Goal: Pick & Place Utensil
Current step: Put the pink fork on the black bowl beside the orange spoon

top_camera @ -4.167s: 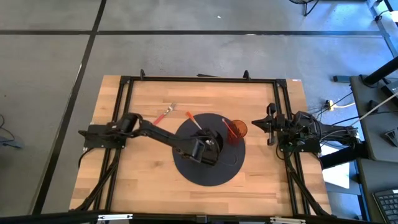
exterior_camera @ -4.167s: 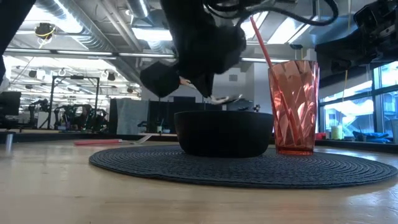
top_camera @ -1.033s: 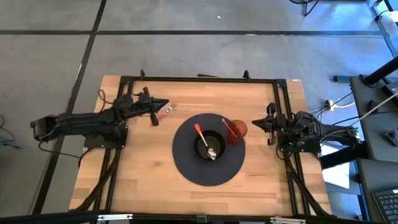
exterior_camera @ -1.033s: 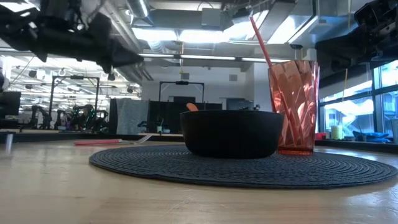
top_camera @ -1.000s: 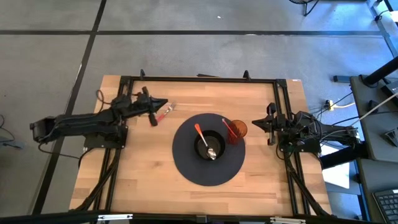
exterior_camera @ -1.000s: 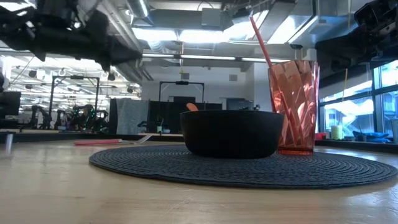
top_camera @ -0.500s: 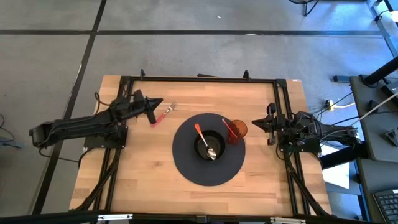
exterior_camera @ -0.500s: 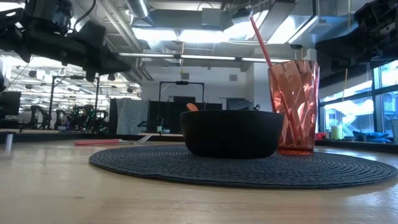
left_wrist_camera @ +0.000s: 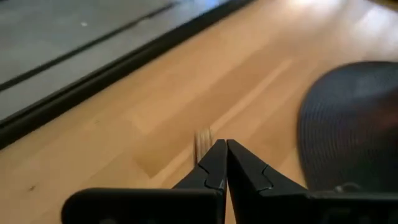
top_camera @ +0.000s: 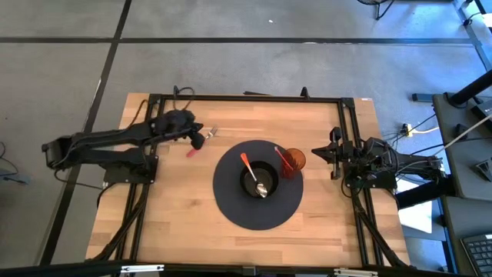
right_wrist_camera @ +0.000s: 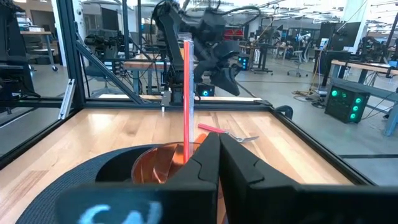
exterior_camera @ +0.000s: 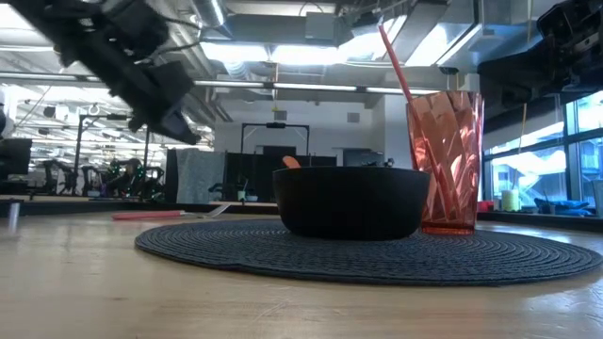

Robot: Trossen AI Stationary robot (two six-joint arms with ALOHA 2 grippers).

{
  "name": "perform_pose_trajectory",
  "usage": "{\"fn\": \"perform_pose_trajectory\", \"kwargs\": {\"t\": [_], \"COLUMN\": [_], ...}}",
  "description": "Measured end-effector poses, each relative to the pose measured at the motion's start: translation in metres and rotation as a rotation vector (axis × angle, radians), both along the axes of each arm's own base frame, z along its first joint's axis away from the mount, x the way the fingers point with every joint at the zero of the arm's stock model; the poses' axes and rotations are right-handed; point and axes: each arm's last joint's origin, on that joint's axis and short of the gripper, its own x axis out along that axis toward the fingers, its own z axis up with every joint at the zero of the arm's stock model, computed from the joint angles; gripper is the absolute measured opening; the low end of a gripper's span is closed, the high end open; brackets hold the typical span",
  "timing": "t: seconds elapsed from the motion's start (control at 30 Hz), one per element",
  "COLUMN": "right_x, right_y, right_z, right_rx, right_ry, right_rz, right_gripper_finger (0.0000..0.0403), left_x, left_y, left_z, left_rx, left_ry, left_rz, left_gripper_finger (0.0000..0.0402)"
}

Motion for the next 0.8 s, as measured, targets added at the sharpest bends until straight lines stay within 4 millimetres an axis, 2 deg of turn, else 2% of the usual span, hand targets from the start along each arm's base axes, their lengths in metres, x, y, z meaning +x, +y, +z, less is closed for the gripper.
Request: {"fn": "perform_pose_trajectory", "kwargs": {"t": [0.2,0.5,0.63,0.8], "right_x": [0.0,0.0,0.0,0.0], "right_y": [0.0,0.0,0.0,0.0], "right_z": [0.0,-0.001,-0.001,-0.003], "right_rx": [0.005,-0.004,-0.001,-0.001], "right_ry": [0.0,0.01,0.013,0.028], "right_rz": [0.0,0.0,0.0,0.0], "right_gripper_finger": [0.0005,0.0005,0.0005,0.0005], "left_x": [0.029,0.057,0.071,0.084], "left_y": [0.013,0.03,0.034,0.038], "left_z": [0.0,-0.009,-0.01,-0.017], "left_rx": [-0.067,-0.24,-0.306,-0.356], "left_ry": [0.239,0.554,0.601,0.617], "left_rz": [-0.005,-0.002,-0.09,-0.156], "left_gripper_finger": [0.0034,0.0149,0.0194,0.0225]}}
